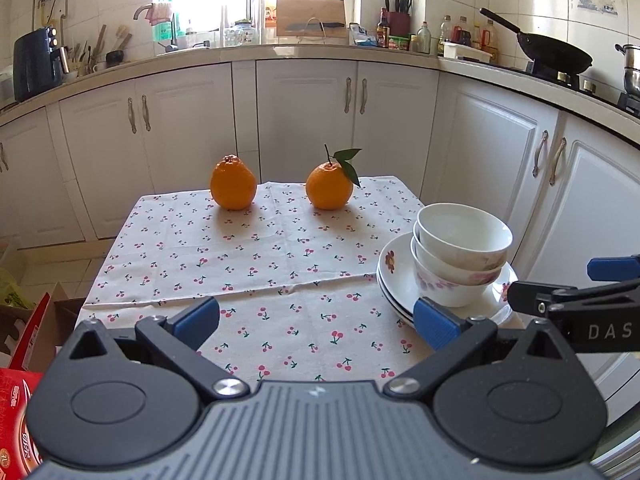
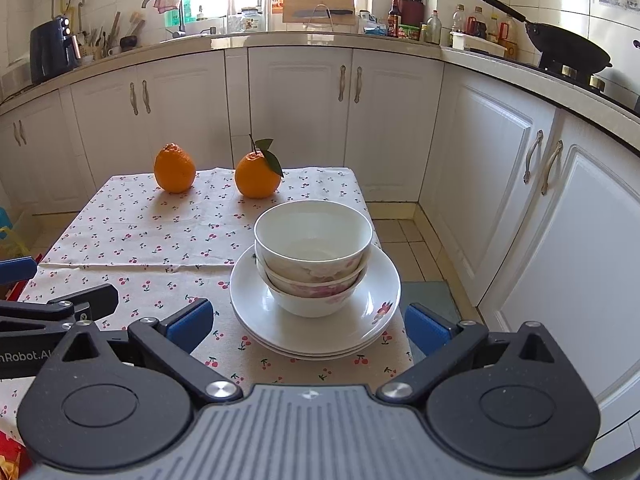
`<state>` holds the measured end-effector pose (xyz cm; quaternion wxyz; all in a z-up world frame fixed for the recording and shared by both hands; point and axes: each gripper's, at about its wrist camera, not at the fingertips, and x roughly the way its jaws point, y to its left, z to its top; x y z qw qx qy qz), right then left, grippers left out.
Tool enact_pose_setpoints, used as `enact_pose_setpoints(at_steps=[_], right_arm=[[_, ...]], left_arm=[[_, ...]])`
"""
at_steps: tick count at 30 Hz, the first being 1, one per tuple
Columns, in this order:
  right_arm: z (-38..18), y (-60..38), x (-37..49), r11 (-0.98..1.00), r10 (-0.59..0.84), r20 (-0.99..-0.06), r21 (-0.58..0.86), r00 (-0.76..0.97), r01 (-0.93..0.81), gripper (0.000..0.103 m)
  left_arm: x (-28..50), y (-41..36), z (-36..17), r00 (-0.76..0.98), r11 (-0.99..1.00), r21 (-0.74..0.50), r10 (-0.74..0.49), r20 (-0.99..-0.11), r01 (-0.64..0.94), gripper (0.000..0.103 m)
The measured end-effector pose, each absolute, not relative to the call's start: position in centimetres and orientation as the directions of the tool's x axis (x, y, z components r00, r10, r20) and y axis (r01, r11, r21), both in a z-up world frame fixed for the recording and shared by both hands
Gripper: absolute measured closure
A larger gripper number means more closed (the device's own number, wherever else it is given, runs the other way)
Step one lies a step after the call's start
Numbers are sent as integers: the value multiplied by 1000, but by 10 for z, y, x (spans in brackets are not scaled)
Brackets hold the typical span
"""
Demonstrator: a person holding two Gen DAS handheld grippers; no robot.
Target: Organize plates and bowls
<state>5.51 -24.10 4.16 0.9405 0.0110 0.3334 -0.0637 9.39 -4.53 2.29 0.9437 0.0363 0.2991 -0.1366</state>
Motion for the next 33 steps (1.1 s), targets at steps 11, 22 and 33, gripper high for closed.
enact_pose_setpoints(at_steps=[11, 22, 33], right_arm=[[38, -242, 57, 991, -114, -636, -21, 763, 131, 0], [38, -242, 57, 991, -118, -634, -22, 764, 135, 0], [38, -243, 57, 992, -107, -634, -12, 766, 129, 0]], left_arm=[[98, -47, 20, 778, 963, -4, -219, -589, 269, 1], [97, -49, 21, 780, 965, 6, -210, -590, 264, 1], [97, -49, 21, 779, 967, 10, -200, -594, 256, 1]])
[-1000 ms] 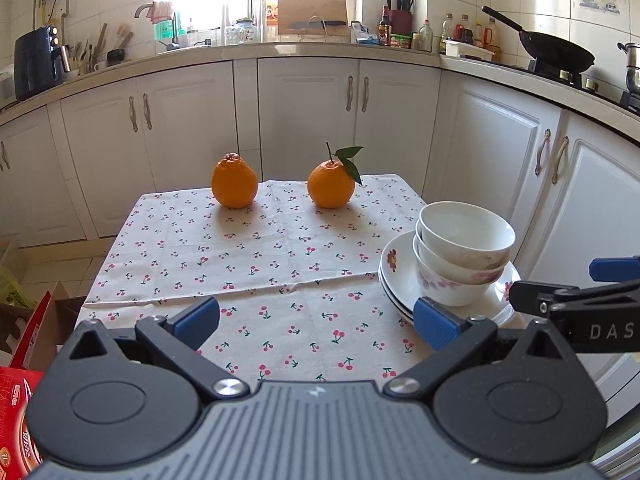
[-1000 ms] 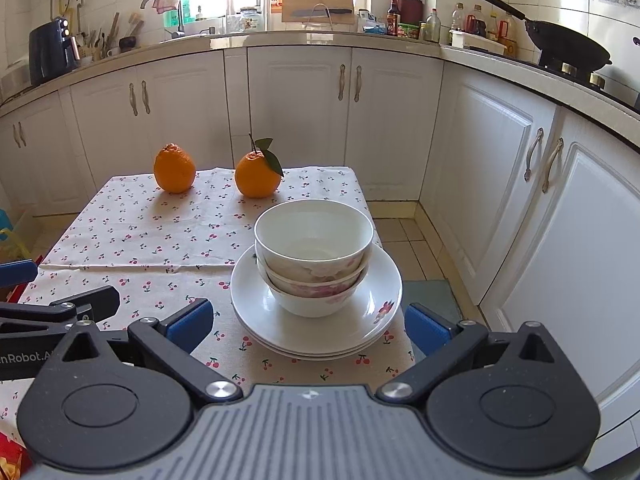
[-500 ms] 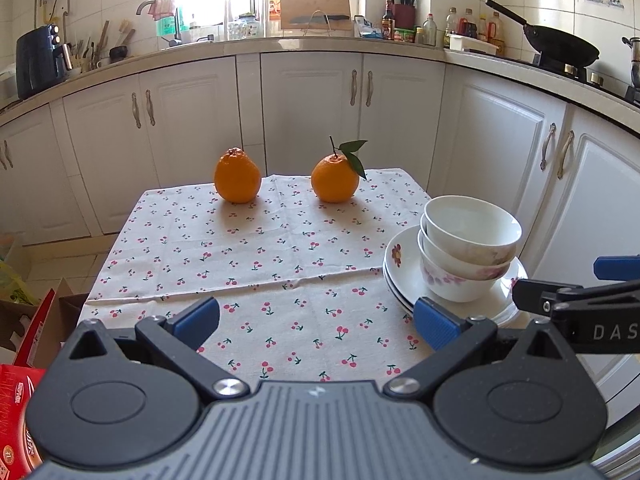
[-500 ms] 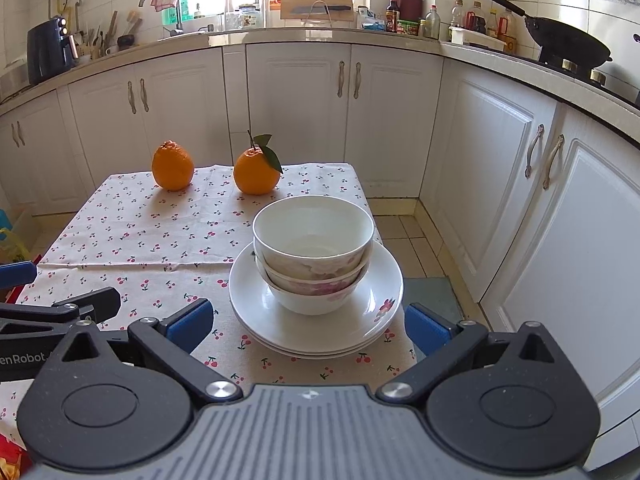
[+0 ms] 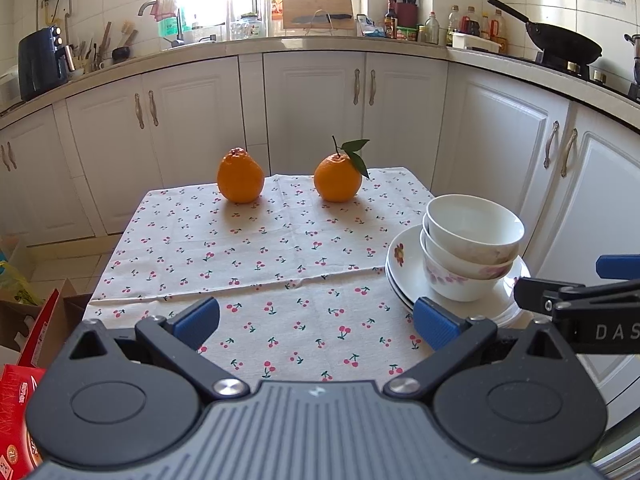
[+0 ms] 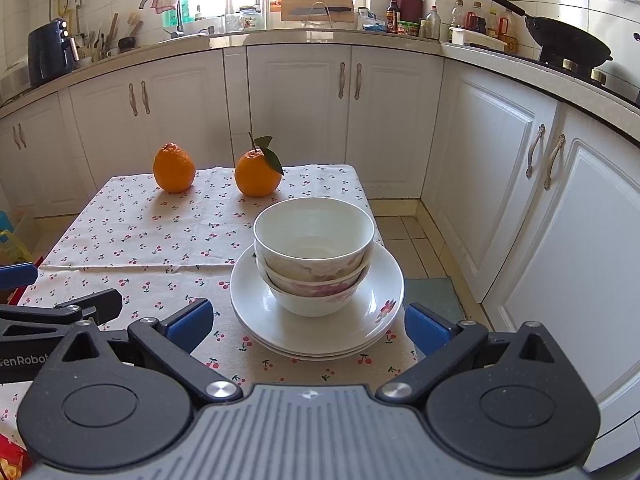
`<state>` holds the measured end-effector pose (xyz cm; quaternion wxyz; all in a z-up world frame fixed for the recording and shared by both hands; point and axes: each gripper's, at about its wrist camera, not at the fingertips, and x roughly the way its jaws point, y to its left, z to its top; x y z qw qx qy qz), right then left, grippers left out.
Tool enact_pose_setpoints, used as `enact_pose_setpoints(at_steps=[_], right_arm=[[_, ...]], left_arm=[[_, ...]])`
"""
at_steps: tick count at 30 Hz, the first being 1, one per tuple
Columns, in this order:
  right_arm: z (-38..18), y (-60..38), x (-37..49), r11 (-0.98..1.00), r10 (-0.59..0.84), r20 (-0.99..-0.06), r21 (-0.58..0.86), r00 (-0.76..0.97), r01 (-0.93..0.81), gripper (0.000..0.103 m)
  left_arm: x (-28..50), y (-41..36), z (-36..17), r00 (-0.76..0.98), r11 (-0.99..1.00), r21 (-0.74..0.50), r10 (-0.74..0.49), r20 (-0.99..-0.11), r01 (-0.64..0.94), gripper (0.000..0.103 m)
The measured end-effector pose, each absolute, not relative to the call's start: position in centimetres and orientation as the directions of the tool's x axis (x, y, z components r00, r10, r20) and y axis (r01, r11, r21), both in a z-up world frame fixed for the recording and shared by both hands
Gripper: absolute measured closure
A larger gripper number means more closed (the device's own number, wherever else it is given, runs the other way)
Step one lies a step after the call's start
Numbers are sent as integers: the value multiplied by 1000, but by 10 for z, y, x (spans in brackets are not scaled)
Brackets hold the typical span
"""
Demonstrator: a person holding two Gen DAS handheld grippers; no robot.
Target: Organize plates and bowls
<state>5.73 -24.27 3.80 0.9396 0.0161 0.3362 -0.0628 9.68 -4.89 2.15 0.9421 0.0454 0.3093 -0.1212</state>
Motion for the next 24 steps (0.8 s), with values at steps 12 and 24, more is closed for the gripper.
enact_pose_setpoints(at_steps=[12, 24], right_arm=[[39, -241, 57, 991, -113, -630, -20, 769, 130, 0], [39, -240, 58, 991, -113, -632, -21, 767, 129, 0]], left_arm=[[97, -48, 23, 780, 967, 10, -198, -594, 253, 1], [97, -48, 23, 777, 968, 10, -195, -598, 251, 1]])
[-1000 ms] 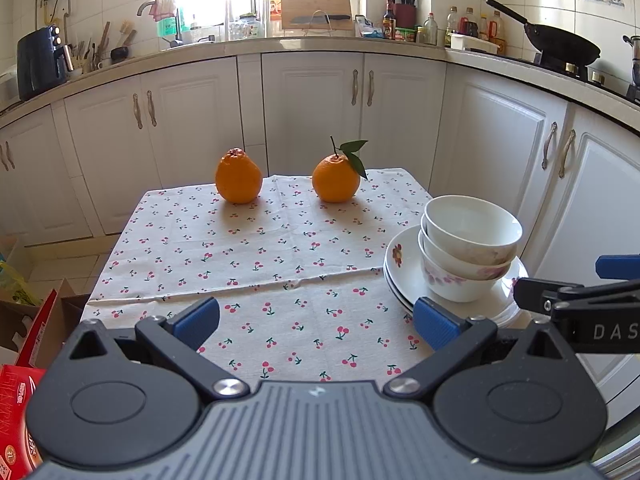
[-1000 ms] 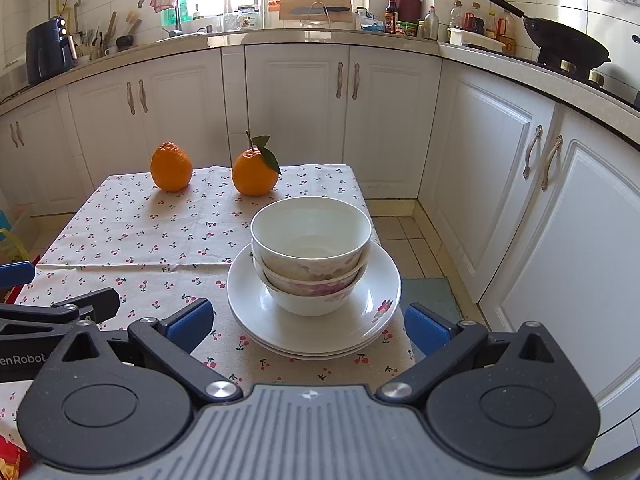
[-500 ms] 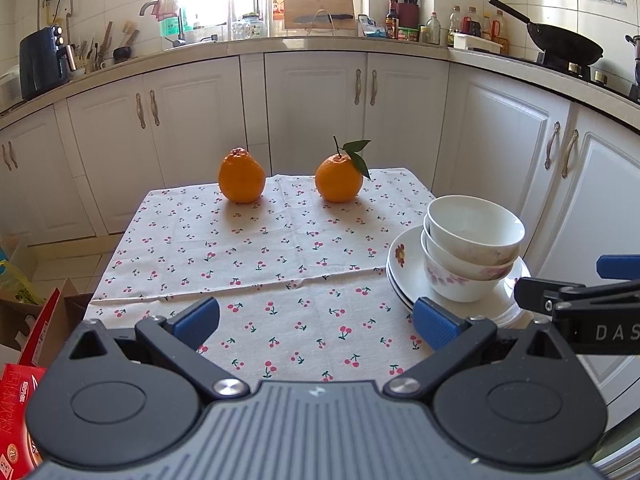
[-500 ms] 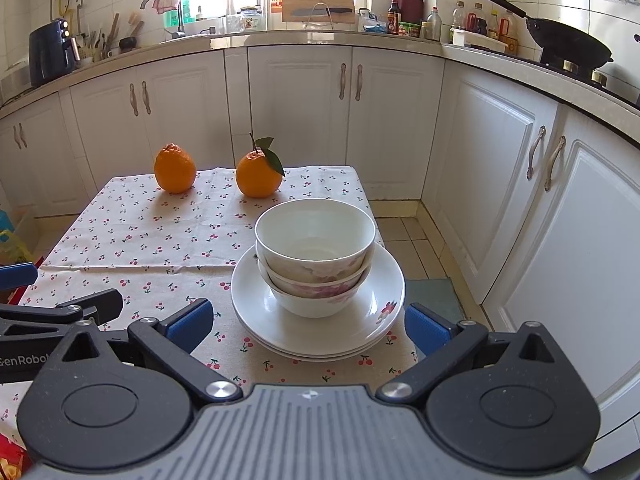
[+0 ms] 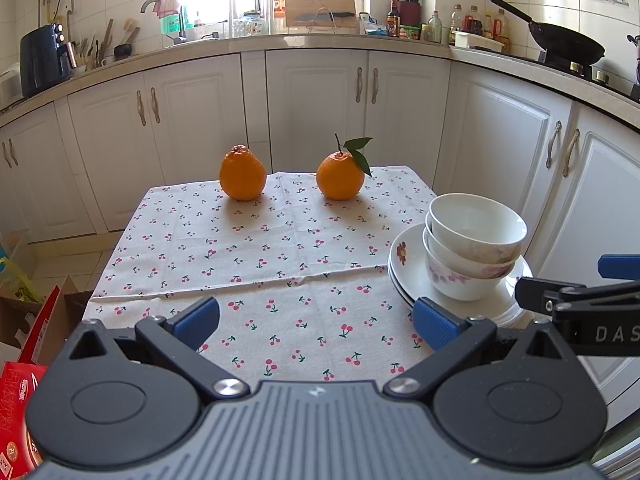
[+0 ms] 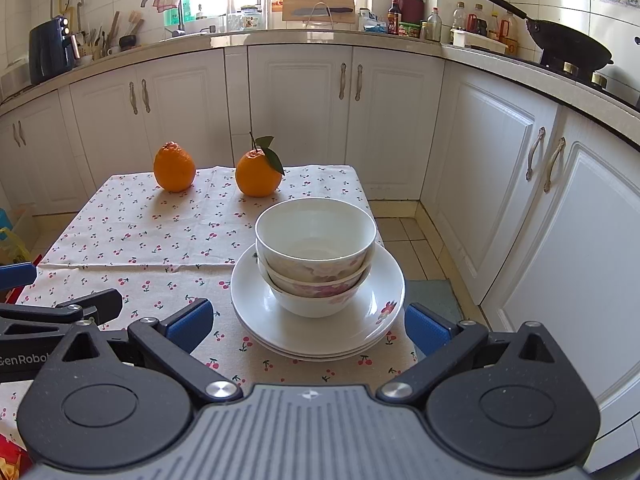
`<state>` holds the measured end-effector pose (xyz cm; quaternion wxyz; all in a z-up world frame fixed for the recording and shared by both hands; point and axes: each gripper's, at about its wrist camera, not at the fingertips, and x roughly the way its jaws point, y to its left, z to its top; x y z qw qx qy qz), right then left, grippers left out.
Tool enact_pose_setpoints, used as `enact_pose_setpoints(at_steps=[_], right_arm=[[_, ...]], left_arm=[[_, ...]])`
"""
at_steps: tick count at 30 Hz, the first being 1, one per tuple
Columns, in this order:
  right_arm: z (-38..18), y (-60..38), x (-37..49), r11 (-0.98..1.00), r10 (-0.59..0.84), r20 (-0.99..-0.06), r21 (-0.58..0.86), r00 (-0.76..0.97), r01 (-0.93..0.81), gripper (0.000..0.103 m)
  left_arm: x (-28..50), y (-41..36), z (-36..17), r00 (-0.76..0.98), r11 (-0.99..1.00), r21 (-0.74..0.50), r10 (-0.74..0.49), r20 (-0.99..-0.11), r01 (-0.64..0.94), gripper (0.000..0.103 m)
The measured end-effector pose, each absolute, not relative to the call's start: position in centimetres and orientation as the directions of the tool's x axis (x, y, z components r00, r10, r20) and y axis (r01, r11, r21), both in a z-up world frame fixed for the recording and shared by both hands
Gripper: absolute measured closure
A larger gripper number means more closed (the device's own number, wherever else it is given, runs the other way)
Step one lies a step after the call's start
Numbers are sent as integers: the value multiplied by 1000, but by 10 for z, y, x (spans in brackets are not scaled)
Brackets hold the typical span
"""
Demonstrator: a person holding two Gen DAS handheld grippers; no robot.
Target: Organize plates and bowls
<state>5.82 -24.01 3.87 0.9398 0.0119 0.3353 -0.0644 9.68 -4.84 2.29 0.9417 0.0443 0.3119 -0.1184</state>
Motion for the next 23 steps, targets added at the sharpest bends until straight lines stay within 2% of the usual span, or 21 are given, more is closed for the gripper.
enact_pose_setpoints(at_steps=[23], right_arm=[[38, -237, 57, 992, -112, -632, -27, 767, 123, 0]], left_arm=[[98, -49, 20, 776, 969, 6, -194, -601, 246, 1]])
